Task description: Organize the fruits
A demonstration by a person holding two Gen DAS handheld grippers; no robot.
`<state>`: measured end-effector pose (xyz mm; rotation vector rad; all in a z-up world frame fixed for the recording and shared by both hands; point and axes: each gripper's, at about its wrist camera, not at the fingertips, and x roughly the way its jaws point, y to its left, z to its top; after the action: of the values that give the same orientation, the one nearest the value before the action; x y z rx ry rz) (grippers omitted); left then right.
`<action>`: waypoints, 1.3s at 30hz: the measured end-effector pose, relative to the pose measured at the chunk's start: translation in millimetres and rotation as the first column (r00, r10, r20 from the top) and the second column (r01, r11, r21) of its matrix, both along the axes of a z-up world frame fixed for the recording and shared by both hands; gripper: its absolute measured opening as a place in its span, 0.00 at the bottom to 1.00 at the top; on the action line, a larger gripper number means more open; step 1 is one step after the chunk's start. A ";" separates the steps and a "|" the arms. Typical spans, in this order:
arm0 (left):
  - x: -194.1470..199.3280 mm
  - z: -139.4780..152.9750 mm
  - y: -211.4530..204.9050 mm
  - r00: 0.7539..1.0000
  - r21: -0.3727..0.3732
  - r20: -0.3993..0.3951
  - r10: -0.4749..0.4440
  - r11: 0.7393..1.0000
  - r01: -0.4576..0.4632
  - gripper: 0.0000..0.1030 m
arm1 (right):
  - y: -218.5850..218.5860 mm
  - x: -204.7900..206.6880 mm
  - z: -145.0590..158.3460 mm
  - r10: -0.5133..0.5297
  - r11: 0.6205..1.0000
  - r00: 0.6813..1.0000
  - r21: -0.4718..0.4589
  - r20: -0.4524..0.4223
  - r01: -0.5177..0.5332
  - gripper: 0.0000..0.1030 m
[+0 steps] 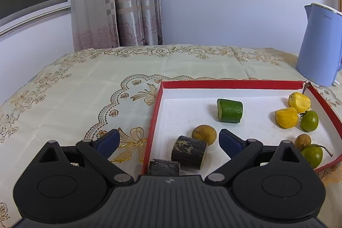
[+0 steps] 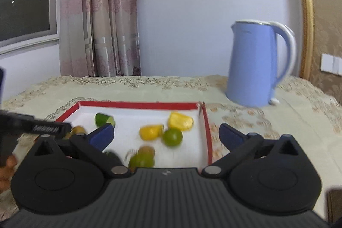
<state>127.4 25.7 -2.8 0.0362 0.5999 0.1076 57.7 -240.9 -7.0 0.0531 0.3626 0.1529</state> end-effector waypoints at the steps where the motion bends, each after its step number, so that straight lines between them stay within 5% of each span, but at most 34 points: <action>1: 0.0 -0.2 -0.5 1.000 0.000 -0.001 -0.002 1.000 0.002 0.97 | -2.0 -6.5 -3.7 -0.001 1.000 1.000 0.007 -0.015 0.001 1.00; 7: -0.6 -1.0 0.2 1.000 -0.010 -0.008 -0.006 1.000 0.006 0.97 | 6.9 -14.3 -31.8 -0.009 0.992 0.992 -0.124 -0.129 -0.008 1.00; 39: -1.9 -0.4 -3.9 1.000 0.007 -0.007 -0.018 1.000 0.018 0.97 | 25.0 12.7 -54.1 0.049 0.989 0.952 -0.119 -0.302 -0.089 1.00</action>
<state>125.5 21.7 -3.2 0.0489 0.6058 0.0918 70.3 -215.9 -61.1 -0.0683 0.6771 0.1902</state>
